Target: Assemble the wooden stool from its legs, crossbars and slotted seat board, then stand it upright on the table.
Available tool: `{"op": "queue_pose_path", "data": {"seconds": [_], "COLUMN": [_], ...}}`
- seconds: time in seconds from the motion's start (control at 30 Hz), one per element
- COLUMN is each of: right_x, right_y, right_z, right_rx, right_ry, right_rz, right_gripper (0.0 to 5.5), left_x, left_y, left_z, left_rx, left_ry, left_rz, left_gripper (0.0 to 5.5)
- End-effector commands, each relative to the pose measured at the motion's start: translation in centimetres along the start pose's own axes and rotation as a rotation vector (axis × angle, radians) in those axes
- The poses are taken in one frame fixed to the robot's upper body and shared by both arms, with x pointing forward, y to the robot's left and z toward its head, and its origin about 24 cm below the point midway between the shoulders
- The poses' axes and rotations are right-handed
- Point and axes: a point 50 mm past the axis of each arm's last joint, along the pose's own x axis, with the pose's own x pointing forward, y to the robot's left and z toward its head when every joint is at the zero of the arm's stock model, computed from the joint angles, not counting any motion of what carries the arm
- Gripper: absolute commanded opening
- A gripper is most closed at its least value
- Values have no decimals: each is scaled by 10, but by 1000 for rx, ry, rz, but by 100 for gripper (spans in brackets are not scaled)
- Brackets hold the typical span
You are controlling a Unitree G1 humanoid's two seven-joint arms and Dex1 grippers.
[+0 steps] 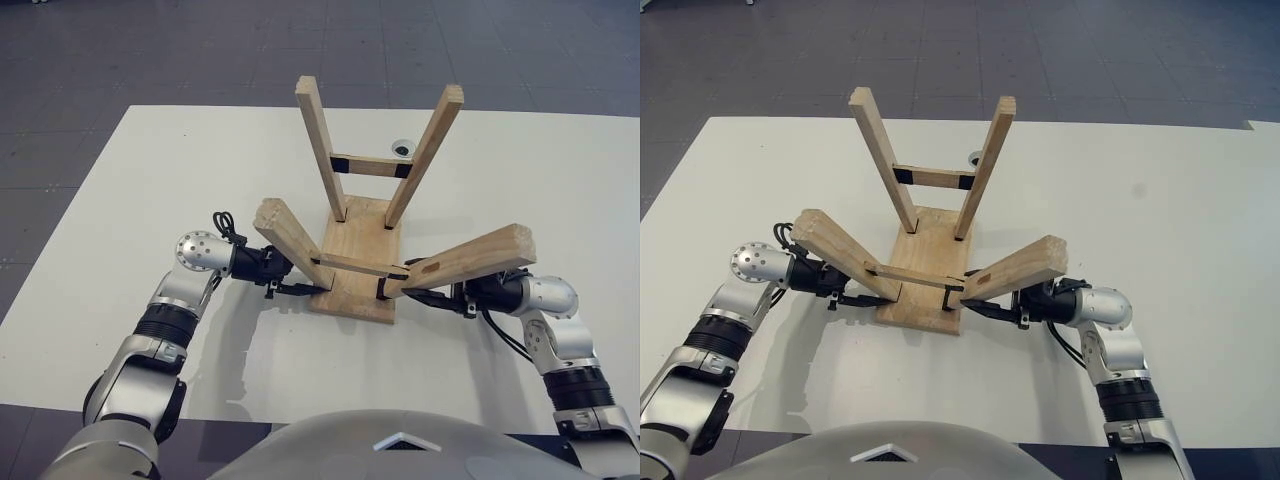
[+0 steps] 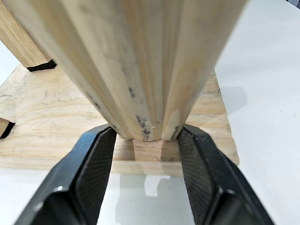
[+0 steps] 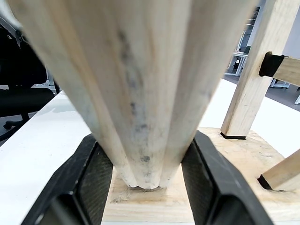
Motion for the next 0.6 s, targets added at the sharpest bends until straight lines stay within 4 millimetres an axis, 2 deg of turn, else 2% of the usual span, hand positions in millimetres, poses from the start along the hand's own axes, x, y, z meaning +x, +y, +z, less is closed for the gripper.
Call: {"op": "queue_pose_path", "data": {"seconds": [0.03, 0.13, 0.3, 0.6], "right_x": [0, -3, -2, 20], "right_y": [17, 17, 11, -9], "right_z": [-17, -24, -23, 20], "right_rx": [35, 8, -12, -64], "right_ry": [65, 117, 163, 129], "right_rz": [28, 16, 5, 37], "right_gripper": [204, 204, 204, 204], "left_x": [0, 3, 4, 6], "left_y": [3, 3, 1, -1], "left_z": [3, 6, 7, 9], "left_rx": [8, 5, -2, -6], "left_ry": [14, 0, -9, -23], "left_rz": [-13, -9, -6, 7], "left_gripper": [226, 226, 226, 226]}}
